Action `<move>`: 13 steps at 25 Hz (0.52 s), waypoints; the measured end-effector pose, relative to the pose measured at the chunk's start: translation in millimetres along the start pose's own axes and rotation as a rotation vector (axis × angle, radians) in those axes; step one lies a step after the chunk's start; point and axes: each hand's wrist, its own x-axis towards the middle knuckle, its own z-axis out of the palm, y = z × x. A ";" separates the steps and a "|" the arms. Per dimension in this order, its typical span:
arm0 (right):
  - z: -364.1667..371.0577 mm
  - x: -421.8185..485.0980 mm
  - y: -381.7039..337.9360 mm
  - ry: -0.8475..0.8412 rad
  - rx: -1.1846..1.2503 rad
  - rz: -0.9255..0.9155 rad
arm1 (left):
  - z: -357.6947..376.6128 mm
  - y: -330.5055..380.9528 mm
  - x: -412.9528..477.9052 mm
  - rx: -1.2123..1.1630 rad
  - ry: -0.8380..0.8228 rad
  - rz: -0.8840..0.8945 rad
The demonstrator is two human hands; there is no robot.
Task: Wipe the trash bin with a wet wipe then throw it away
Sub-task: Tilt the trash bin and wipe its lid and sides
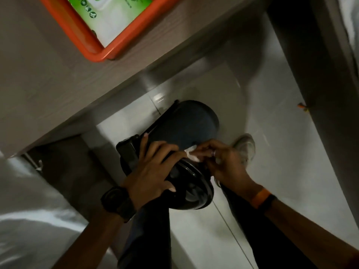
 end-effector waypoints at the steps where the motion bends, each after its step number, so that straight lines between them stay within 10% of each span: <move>1: -7.5 12.6 10.3 0.033 0.002 0.081 | 0.8 1.4 -3.0 0.002 0.008 -0.011; 4: -21.7 38.1 35.2 0.110 -0.103 0.406 | -0.5 4.5 -10.3 -0.044 0.041 -0.076; 10: 9.1 0.6 -6.5 -0.116 0.020 -0.094 | 0.7 13.4 -20.8 -0.086 0.063 -0.125; 13: -4.7 68.9 33.6 0.072 -0.040 0.188 | 9.1 18.6 -28.3 -0.023 0.060 -0.085</move>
